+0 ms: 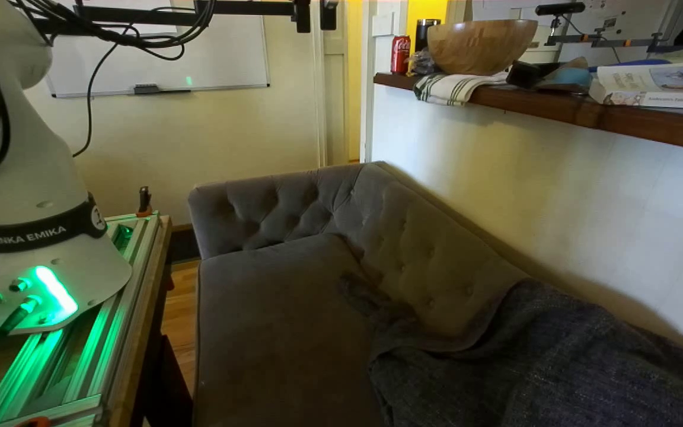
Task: Slightly pull the blanket to the left
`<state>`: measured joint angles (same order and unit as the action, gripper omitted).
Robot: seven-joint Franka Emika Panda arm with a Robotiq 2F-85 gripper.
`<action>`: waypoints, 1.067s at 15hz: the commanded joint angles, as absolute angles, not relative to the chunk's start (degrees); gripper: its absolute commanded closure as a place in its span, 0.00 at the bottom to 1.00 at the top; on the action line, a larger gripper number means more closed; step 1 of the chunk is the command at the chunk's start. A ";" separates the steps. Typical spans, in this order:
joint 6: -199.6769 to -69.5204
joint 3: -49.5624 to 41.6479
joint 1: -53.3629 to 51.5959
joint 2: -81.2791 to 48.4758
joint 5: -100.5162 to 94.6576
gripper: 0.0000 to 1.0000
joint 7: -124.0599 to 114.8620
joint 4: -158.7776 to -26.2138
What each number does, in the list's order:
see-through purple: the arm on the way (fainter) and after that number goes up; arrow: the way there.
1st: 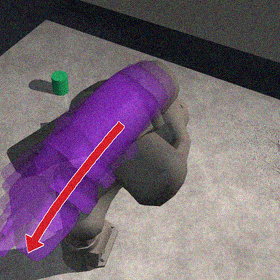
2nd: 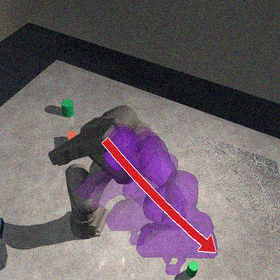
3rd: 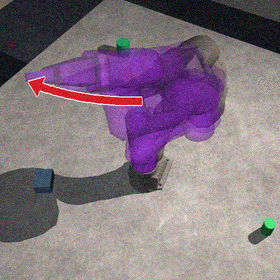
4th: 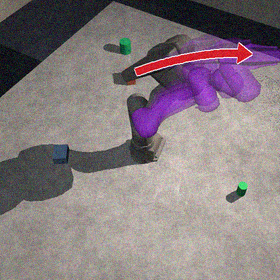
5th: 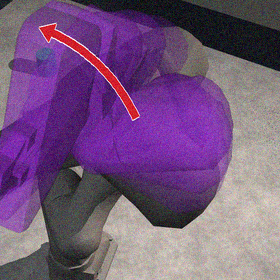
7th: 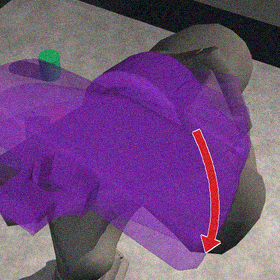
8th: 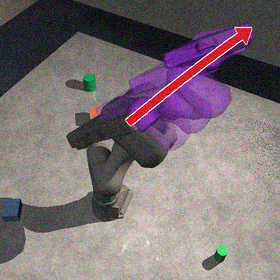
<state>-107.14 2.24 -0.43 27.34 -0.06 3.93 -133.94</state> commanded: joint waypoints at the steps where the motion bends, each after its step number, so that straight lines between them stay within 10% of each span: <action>1: -106.98 1.72 -1.06 27.30 -0.32 0.00 3.68 -133.81; 16: -167.77 0.96 -0.17 -16.10 9.79 0.00 -17.10 -138.60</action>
